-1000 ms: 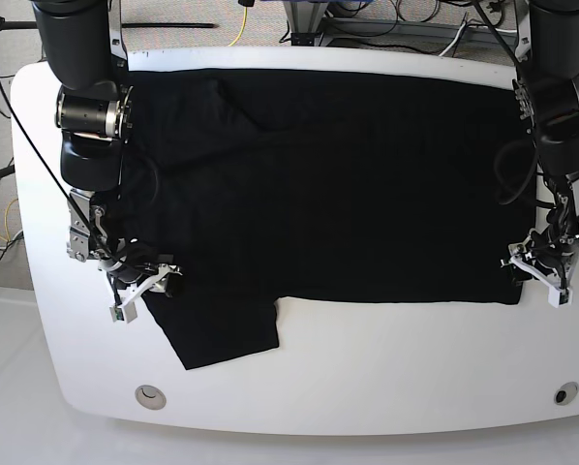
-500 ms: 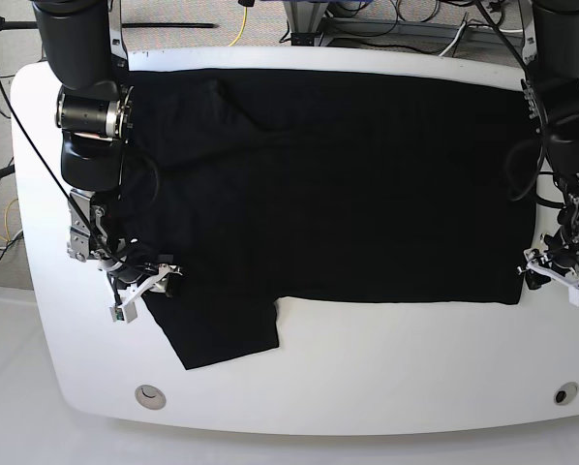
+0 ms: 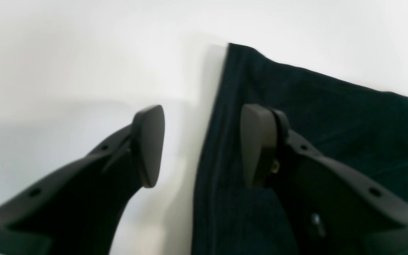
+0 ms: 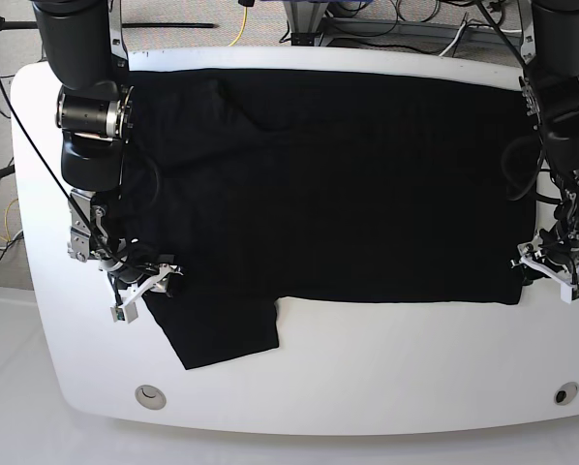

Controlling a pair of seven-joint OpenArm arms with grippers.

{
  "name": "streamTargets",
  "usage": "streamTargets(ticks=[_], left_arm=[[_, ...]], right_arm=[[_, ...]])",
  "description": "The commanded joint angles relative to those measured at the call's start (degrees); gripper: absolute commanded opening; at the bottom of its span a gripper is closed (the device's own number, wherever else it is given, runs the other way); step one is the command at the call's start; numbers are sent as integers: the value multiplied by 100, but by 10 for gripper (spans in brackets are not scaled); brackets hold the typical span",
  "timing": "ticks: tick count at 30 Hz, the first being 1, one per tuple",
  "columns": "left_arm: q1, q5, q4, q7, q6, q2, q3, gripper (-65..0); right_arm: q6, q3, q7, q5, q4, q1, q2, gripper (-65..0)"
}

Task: Fold the T-shirt properly
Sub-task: 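Lower both grippers onto the hem corners and close on the fabric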

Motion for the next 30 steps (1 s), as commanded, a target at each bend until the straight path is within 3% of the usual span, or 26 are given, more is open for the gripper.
streamTargets(ticks=[1,18,24,30], left_arm=[[-84,-43,114,-169,-115,-136,-19,-338],[-191,-54,27,-142,-344,-128,-74,-340],[-236,-12,-23,-203,82,-122,34,-338],[-198,99,-14,-231,293,-63,36,-337]], right_arm=[[3,16,46,8,87,175,45,-331],[26,1,33,25,63,171,44,-332],[11,9,27,-20,56,115,24,-332],[28,12,44,-2,12,130,18,-332]])
